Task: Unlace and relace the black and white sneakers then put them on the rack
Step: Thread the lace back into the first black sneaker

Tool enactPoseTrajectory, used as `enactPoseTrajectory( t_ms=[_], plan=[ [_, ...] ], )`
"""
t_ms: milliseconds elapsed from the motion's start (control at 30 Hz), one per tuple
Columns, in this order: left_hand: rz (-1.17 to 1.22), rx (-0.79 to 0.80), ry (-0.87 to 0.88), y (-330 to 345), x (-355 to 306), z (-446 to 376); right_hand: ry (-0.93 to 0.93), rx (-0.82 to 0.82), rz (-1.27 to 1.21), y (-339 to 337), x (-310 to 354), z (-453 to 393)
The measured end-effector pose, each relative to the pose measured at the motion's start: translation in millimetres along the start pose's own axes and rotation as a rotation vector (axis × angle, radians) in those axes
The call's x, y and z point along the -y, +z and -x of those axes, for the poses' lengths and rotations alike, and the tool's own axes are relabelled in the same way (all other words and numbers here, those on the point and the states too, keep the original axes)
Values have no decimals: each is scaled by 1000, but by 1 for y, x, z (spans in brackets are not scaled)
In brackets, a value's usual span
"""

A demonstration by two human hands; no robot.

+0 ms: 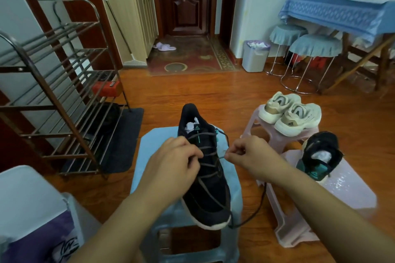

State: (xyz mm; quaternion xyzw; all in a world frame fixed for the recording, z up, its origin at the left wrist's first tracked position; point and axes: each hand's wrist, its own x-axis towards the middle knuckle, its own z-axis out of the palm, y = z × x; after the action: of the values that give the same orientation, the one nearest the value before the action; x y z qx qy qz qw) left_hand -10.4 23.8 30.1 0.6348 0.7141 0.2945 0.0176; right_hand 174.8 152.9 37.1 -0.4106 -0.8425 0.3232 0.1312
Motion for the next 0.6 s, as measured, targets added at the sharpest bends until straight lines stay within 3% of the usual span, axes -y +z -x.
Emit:
enactPoseTrajectory(
  t_ms=[200,300,467,600],
  plan=[
    [-95,-72,14,28,-6,-3,55,-3,-49,5,3,0],
    [-78,-7,-65,32,-14,0,108,-7,-167,9,3,1],
    [122,67,-246,35,-16,1,191,-1,-346,15,5,3],
    [236,15,-307,35,-12,-2,289,57,-531,16,6,4]
  ],
)
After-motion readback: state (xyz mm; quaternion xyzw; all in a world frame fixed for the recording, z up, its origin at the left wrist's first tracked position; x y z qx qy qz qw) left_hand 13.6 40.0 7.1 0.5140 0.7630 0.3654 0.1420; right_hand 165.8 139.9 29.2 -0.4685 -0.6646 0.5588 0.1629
